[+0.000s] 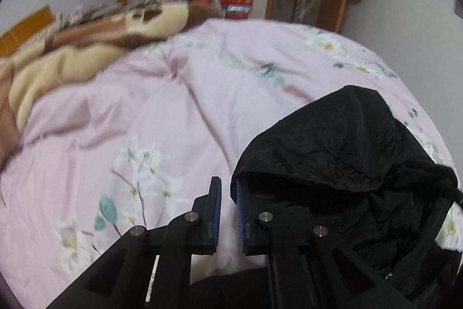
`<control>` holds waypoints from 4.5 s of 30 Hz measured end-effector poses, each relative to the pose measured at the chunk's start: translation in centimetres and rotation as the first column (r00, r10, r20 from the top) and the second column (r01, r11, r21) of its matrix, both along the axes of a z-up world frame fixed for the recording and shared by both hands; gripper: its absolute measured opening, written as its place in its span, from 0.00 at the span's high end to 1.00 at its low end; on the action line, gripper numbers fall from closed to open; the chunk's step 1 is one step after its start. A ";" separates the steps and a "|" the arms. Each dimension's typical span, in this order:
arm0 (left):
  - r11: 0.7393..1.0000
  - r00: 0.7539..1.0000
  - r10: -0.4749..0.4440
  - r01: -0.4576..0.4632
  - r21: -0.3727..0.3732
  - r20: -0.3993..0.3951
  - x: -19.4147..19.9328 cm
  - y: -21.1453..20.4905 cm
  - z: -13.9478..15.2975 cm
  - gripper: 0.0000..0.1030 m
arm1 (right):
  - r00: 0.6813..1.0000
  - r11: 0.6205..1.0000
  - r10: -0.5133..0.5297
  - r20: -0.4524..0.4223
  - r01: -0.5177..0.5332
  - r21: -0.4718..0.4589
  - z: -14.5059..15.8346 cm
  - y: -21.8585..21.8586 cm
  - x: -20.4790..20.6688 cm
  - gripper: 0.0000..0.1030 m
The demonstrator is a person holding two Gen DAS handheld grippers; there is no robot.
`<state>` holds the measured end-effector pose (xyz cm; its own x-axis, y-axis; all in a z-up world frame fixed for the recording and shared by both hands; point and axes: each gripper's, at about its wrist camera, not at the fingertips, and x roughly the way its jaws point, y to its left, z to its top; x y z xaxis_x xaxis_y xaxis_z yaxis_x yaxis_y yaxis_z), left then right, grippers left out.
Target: Fold large clothes
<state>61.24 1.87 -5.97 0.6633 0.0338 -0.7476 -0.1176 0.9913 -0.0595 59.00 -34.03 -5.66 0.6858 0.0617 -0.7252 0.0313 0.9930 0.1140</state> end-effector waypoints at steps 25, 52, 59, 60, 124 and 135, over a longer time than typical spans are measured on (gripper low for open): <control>0.988 1.000 -0.022 0.024 -0.151 0.015 0.0 5.4 3.1 0.41 | 0.992 0.990 -0.116 0.056 0.111 0.092 2.2 -4.1 -2.1 0.71; 0.959 0.960 -0.208 0.162 -0.232 -0.190 4.7 -1.8 -1.7 0.89 | 0.974 0.969 0.149 -0.170 -0.110 0.220 -3.1 -0.1 6.5 0.94; 0.936 0.976 -0.218 0.213 -0.281 0.011 -2.2 -0.9 2.9 0.89 | 0.987 0.982 0.158 0.025 -0.160 0.103 1.5 0.6 0.4 0.95; 0.937 0.975 -0.221 0.220 -0.271 0.027 -3.5 -0.8 3.4 0.89 | 0.985 0.981 0.164 0.045 -0.168 0.101 2.0 0.6 -0.4 0.95; 0.692 0.943 -0.330 0.216 -0.688 -0.036 -22.8 -8.8 9.0 0.89 | 0.970 0.942 0.237 0.043 -0.241 0.235 -3.3 4.3 -17.3 0.90; 0.735 0.883 -0.448 0.274 -0.620 -0.142 -26.3 -9.4 1.9 0.96 | 0.999 0.952 0.018 0.029 -0.025 0.304 -2.7 -2.5 -13.2 0.90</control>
